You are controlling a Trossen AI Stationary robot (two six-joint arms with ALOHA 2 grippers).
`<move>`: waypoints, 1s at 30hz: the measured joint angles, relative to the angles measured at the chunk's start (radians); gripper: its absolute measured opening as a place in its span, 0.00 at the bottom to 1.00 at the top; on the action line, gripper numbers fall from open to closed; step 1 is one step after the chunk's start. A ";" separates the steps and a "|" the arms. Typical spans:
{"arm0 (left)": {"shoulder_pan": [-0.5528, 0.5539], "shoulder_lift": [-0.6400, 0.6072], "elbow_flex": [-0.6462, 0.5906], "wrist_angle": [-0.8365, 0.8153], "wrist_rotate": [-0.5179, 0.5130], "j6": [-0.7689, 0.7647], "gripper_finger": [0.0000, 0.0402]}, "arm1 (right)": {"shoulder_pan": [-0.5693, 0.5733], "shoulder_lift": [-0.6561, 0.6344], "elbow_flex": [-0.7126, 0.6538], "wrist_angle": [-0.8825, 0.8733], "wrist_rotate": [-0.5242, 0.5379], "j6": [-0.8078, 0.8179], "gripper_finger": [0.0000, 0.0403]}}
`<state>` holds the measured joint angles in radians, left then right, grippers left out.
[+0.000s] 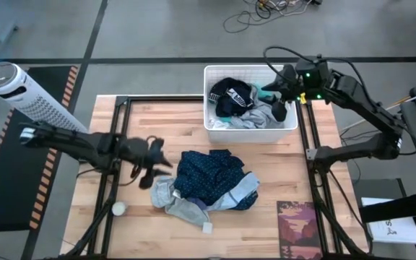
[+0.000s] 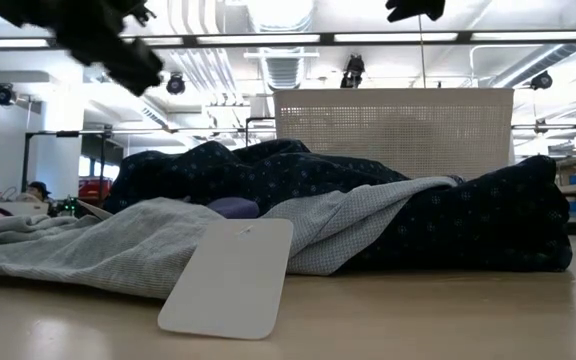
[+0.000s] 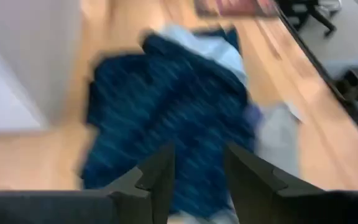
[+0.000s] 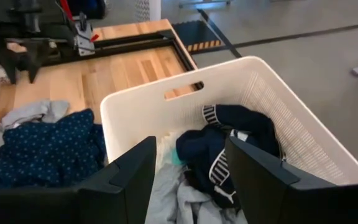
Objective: Sort clothes
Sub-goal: Put the gray sock into the white laundry bin
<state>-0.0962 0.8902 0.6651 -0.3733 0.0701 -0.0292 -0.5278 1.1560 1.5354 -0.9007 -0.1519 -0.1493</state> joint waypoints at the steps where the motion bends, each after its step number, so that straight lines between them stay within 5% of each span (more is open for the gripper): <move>1: -0.040 0.000 0.000 -0.027 -0.008 -0.045 0.31 | 0.000 0.003 -0.002 -0.007 0.000 0.000 0.44; 10: -0.210 0.039 0.000 -0.303 -0.056 -0.353 0.33 | 0.007 0.037 -0.010 -0.032 -0.002 0.021 0.44; 17: -0.211 0.139 -0.013 -0.312 -0.115 -0.347 0.36 | 0.022 0.058 -0.010 -0.030 -0.004 0.018 0.43; 30: -0.210 0.369 -0.047 -0.189 -0.114 -0.298 0.64 | 0.022 0.057 -0.010 -0.030 -0.004 0.008 0.43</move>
<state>-0.3066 1.2593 0.6185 -0.5619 -0.0444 -0.3273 -0.5056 1.2130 1.5249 -0.9306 -0.1559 -0.1417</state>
